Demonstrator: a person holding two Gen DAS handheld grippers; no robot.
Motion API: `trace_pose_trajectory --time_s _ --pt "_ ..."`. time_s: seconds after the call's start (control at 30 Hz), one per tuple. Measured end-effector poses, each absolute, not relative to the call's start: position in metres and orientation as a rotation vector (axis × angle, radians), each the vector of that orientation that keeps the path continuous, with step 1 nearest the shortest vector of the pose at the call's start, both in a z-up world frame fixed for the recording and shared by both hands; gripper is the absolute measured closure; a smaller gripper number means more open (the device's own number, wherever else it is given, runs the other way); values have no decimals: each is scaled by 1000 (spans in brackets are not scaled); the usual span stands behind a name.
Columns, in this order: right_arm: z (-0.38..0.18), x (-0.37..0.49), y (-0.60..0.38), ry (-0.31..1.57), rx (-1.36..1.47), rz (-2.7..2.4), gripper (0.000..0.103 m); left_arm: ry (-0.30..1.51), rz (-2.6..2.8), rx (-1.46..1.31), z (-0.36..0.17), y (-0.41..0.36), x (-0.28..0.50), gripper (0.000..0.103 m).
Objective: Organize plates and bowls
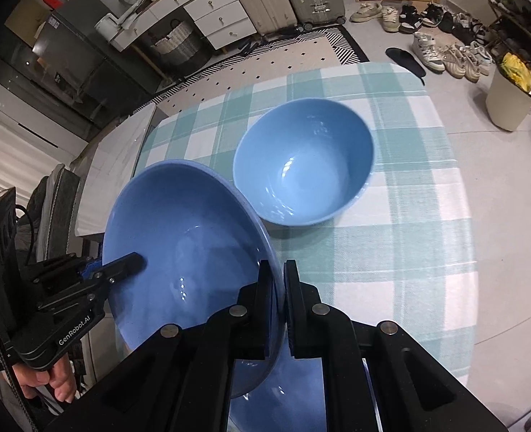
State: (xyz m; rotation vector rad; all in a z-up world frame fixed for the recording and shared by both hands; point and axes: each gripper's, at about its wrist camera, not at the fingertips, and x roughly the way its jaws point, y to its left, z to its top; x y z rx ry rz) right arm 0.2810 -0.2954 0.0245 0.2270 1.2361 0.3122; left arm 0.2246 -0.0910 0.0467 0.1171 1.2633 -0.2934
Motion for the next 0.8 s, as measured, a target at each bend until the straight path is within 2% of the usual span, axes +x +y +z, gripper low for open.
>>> trace_pose_trajectory --time_s 0.8 --pt "5 195 -362 1298 247 248 96 1314 -422 155 27 -150 148 96"
